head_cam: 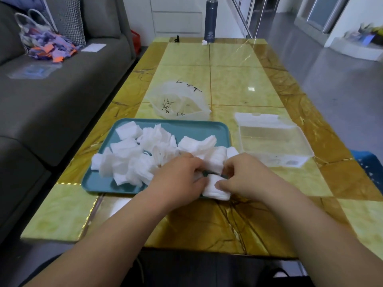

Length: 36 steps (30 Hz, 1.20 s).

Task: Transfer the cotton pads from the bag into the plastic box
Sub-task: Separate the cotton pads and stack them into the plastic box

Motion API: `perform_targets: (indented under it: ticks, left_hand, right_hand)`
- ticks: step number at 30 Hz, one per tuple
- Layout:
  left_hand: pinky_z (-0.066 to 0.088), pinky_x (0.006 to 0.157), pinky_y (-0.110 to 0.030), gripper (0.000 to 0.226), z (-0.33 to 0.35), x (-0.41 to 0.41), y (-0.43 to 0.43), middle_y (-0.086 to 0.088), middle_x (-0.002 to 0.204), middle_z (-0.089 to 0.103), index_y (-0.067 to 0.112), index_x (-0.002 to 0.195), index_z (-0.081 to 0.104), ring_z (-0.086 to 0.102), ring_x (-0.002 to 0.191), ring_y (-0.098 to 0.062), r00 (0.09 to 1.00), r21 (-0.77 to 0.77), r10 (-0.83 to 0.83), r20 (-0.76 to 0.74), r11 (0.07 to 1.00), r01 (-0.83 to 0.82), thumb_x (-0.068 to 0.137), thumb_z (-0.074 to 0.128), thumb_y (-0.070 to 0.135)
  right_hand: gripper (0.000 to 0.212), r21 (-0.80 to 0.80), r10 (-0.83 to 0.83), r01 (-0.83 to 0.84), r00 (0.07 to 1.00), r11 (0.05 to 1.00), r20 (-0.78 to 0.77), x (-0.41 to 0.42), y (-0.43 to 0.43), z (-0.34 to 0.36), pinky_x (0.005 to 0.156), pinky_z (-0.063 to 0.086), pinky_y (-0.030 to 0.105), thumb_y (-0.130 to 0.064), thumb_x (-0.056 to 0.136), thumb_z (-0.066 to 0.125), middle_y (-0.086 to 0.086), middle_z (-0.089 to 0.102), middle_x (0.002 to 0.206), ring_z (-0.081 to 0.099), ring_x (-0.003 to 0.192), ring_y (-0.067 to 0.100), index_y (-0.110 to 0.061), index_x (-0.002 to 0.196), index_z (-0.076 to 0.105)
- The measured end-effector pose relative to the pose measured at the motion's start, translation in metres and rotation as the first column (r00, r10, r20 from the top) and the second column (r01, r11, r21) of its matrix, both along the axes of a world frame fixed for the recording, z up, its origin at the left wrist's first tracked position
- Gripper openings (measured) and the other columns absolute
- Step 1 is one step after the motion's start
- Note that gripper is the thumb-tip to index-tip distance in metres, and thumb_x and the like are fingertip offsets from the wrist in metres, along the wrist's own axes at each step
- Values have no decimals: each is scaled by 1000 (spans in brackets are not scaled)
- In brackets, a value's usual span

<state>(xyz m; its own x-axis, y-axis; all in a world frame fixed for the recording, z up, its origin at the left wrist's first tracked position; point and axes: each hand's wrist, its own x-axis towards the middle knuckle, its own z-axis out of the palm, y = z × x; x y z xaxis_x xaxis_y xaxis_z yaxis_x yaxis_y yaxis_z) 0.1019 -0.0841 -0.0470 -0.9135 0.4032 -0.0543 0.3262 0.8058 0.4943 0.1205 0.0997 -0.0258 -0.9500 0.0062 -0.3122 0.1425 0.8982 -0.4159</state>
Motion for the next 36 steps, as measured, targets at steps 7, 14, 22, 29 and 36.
perform_targets:
  ticks: [7, 14, 22, 29, 36]
  left_hand:
    - [52, 95, -39, 38, -7, -8, 7, 8, 115, 53, 33, 113, 69, 57, 106, -16, 987, -37, -83, 136, 995, 89, 85, 56, 54]
    - [52, 91, -39, 16, -7, -5, 5, 9, 106, 52, 35, 87, 59, 53, 103, -15, 977, 13, -96, 189, 995, 96, 80, 68, 47]
    - [59, 76, -38, 29, 21, 6, -5, -11, 100, 78, 17, 114, 67, 73, 94, -33, 905, 630, -67, 419, 739, -237, 90, 75, 3]
    - [51, 59, -32, 18, 25, 9, -16, -10, 90, 74, 13, 111, 74, 68, 75, -22, 874, 701, -119, 472, 652, -290, 94, 71, 8]
    - [62, 88, -43, 22, 27, 11, -16, -20, 106, 78, 7, 121, 71, 76, 96, -35, 798, 752, -193, 571, 513, -414, 101, 60, 7]
  right_hand:
    - [24, 47, 146, -152, 983, 987, 110, -4, 0, -5, 58, 40, 29, -44, 88, 69, -6, 59, 78, 58, 74, 16, -26, 81, 57]
    - [23, -132, 117, -106, 990, 986, 76, 2, 8, -2, 59, 46, 29, -37, 80, 78, -5, 67, 81, 60, 70, 12, -22, 89, 63]
    - [25, -645, -87, -9, 989, 764, -117, 10, 22, 13, 78, 61, 39, -20, 80, 89, 7, 79, 91, 76, 84, 24, -23, 102, 77]
    - [18, -811, -238, -21, 951, 584, -196, 12, 14, 14, 75, 65, 39, -9, 90, 78, 9, 81, 91, 76, 86, 25, -16, 106, 83]
    - [17, -792, -243, -18, 948, 610, -208, 9, 7, 8, 86, 65, 44, -15, 90, 80, 6, 83, 91, 77, 92, 32, -21, 104, 85]
